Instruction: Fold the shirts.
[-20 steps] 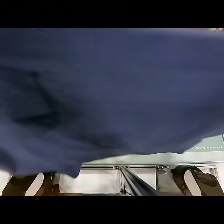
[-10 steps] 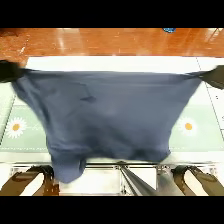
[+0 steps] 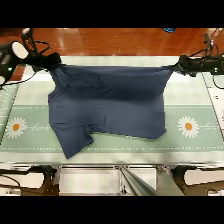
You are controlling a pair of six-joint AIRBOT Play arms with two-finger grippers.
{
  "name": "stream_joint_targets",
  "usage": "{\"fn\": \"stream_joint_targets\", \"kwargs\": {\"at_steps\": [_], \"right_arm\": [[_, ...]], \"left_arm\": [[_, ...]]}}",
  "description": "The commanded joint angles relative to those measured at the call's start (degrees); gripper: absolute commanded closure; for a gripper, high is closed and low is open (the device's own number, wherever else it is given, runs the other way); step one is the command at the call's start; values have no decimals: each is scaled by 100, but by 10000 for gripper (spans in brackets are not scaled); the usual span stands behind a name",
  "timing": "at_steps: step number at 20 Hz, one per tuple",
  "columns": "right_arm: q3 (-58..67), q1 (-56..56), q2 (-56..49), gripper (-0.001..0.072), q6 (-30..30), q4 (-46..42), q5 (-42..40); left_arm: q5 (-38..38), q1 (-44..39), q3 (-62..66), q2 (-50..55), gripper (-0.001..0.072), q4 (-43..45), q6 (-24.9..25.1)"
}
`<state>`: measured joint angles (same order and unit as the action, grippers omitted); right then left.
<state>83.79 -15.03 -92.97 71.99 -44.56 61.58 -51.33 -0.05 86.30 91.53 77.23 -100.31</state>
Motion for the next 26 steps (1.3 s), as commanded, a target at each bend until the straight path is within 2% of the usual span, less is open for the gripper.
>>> {"fn": "stream_joint_targets", "kwargs": {"at_steps": [1, 8, 10, 13, 17, 23, 24, 25, 26], "right_arm": [[422, 2, -544, 680, 33, 55, 205], [420, 2, -544, 680, 15, -229, 929], [380, 2, -542, 680, 17, -551, 1303], [61, 2, -544, 680, 70, -1233, 1727], [-518, 2, -544, 680, 105, -1257, 1644], [-713, 92, -542, 677, 105, -1082, 1510], [-713, 131, -542, 581, 166, -1088, 1502], [-713, 166, -540, 321, 205, -1091, 1545], [-706, 166, -527, 301, 195, -1091, 1615]], "left_arm": [[-142, 28, 415, 629, 690, -522, -118], [-468, 251, 415, 710, 690, -531, 273], [-894, 341, 407, 713, 690, -525, 717], [-1803, 361, 407, 855, 690, -522, 1641], [-2575, 361, 407, 1259, 690, -522, 1716], [-2699, 387, 411, 1440, 688, -522, 1714], [-2752, 409, 415, 1423, 622, -520, 1707], [-2905, 442, 439, 1412, 408, -520, 1694], [-3189, 481, 522, 1410, 202, -457, 1698]]}}
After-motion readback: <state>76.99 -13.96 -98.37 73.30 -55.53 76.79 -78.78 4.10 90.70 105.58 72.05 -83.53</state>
